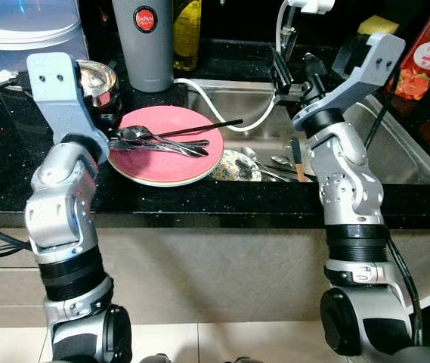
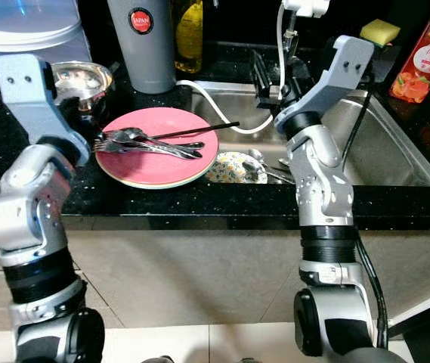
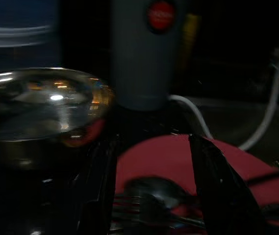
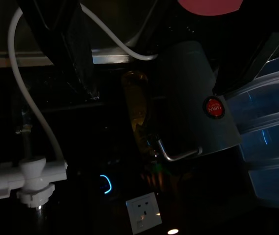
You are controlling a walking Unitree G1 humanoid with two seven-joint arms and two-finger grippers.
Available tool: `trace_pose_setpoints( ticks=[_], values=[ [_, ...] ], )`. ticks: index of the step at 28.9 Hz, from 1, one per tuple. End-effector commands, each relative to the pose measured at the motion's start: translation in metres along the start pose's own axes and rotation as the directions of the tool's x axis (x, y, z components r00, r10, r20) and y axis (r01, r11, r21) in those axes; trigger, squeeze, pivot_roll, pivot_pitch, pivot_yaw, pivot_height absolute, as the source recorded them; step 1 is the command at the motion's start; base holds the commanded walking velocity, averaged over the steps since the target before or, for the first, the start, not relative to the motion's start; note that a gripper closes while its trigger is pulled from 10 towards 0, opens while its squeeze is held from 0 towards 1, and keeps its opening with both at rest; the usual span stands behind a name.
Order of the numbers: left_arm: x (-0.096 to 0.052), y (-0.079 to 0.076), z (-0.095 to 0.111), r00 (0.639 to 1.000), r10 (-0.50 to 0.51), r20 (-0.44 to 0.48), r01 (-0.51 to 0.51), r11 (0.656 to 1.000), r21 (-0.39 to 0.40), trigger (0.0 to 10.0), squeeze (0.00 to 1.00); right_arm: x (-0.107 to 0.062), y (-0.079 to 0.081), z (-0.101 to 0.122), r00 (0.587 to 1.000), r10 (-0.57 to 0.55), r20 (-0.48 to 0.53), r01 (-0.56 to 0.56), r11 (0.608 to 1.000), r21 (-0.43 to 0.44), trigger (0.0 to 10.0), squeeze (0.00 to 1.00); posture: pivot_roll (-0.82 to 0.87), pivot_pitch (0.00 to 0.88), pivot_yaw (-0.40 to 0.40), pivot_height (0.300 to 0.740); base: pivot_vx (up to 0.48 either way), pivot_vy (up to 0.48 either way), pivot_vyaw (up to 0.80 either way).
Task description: Kitchen organization
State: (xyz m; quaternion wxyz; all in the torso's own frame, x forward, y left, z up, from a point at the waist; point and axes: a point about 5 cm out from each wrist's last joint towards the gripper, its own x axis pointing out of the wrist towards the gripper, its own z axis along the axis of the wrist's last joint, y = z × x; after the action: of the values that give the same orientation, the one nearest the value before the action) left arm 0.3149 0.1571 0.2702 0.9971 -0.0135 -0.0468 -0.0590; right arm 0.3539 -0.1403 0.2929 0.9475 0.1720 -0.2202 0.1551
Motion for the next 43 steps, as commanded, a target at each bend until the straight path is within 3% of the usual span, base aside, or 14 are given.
trace_pose_setpoints(
  ticks=[1, 5, 10, 13, 15, 17, 19, 20, 23, 26, 27, 31, 36, 43],
  values=[
    [0.002, -0.024, -0.006, 0.994, -0.094, -0.047, 0.093, 0.995, -0.022, 10.0, 0.0, -0.003, -0.005, 0.002, 1.0, -0.014, 0.013, 0.014, 1.0, -0.009, 10.0, 0.0, 0.14, 0.031, -0.071, 0.74, 0.0, 0.0, 0.0],
    [0.0, -0.033, -0.006, 0.987, -0.148, -0.058, 0.149, 0.989, 0.004, 10.0, 0.0, -0.003, -0.004, 0.001, 1.0, -0.014, 0.015, 0.014, 1.0, -0.009, 10.0, 0.0, 0.14, 0.035, -0.061, 0.74, 0.0, 0.0, 0.0],
    [0.01, -0.01, -0.009, 0.992, 0.021, -0.123, -0.035, 0.993, -0.109, 10.0, 0.0, -0.004, -0.004, 0.0, 1.0, -0.013, 0.014, 0.014, 1.0, -0.015, 10.0, 0.0, 0.14, 0.033, -0.061, 0.74, 0.0, 0.0, 0.0],
    [0.014, 0.0, -0.011, 0.987, 0.06, -0.147, -0.079, 0.989, -0.125, 10.0, 0.0, -0.004, -0.004, -0.001, 1.0, -0.011, 0.012, 0.011, 1.0, -0.018, 10.0, 0.0, 0.14, 0.033, -0.061, 0.74, 0.0, 0.0, 0.0],
    [0.02, 0.0, -0.012, 0.984, 0.053, -0.172, -0.091, 0.971, -0.222, 10.0, 0.0, -0.003, -0.004, -0.001, 1.0, -0.009, 0.013, 0.01, 1.0, -0.016, 10.0, 0.0, 0.14, 0.033, -0.061, 0.74, 0.0, 0.0, 0.0],
    [0.028, -0.007, -0.001, 0.994, -0.043, -0.103, 0.044, 0.999, -0.001, 10.0, 0.0, -0.002, -0.002, -0.001, 1.0, -0.004, 0.014, 0.004, 1.0, -0.014, 10.0, 0.0, 0.14, 0.026, -0.063, 0.74, 0.0, 0.0, 0.0],
    [0.029, -0.008, 0.0, 0.994, -0.058, -0.097, 0.062, 0.997, 0.035, 10.0, 0.0, -0.002, -0.002, -0.002, 1.0, -0.003, 0.015, 0.004, 1.0, -0.014, 10.0, 0.0, 0.14, 0.026, -0.063, 0.74, 0.0, 0.0, 0.0],
    [0.032, -0.007, 0.002, 0.993, -0.079, -0.089, 0.093, 0.982, 0.163, 10.0, 0.0, -0.002, -0.001, -0.002, 1.0, -0.002, 0.015, 0.002, 1.0, -0.014, 10.0, 0.0, 0.14, 0.023, -0.059, 0.74, 0.0, 0.0, 0.0],
    [0.046, 0.017, 0.004, 0.989, -0.056, -0.136, 0.072, 0.99, 0.118, 10.0, 0.0, -0.003, -0.002, -0.001, 1.0, -0.004, 0.019, 0.004, 1.0, -0.018, 10.0, 0.0, 0.13, 0.018, -0.051, 0.74, 0.0, 0.0, 0.0],
    [0.047, 0.035, 0.001, 0.974, -0.124, -0.192, 0.188, 0.914, 0.359, 10.0, 0.0, -0.005, -0.003, 0.001, 1.0, -0.01, 0.025, 0.011, 1.0, -0.023, 10.0, 0.0, 0.12, 0.018, -0.043, 0.74, 0.0, 0.0, 0.0],
    [0.047, 0.045, 0.002, 0.969, -0.139, -0.206, 0.21, 0.901, 0.379, 10.0, 0.0, -0.006, -0.004, 0.002, 1.0, -0.012, 0.027, 0.013, 1.0, -0.025, 10.0, 0.0, 0.11, 0.021, -0.039, 0.74, 0.0, 0.0, 0.0],
    [0.046, 0.055, 0.005, 0.962, -0.159, -0.222, 0.239, 0.882, 0.405, 10.0, 0.0, -0.006, -0.004, 0.002, 0.999, -0.014, 0.028, 0.015, 1.0, -0.027, 10.0, 0.0, 0.11, 0.023, -0.037, 0.74, 0.0, 0.0, 0.0],
    [0.046, 0.081, 0.016, 0.873, -0.405, -0.272, 0.479, 0.817, 0.321, 10.0, 0.0, -0.009, -0.005, 0.003, 0.999, -0.022, 0.032, 0.022, 0.999, -0.026, 10.0, 0.0, 0.12, 0.03, -0.034, 0.74, 0.0, 0.0, 0.0],
    [0.059, 0.08, 0.028, 0.859, -0.453, -0.237, 0.51, 0.788, 0.344, 10.0, 0.0, -0.01, -0.003, 0.004, 0.999, -0.023, 0.039, 0.024, 1.0, -0.019, 10.0, 0.0, 0.11, 0.043, -0.024, 0.74, 0.0, 0.0, 0.0]
  ],
)
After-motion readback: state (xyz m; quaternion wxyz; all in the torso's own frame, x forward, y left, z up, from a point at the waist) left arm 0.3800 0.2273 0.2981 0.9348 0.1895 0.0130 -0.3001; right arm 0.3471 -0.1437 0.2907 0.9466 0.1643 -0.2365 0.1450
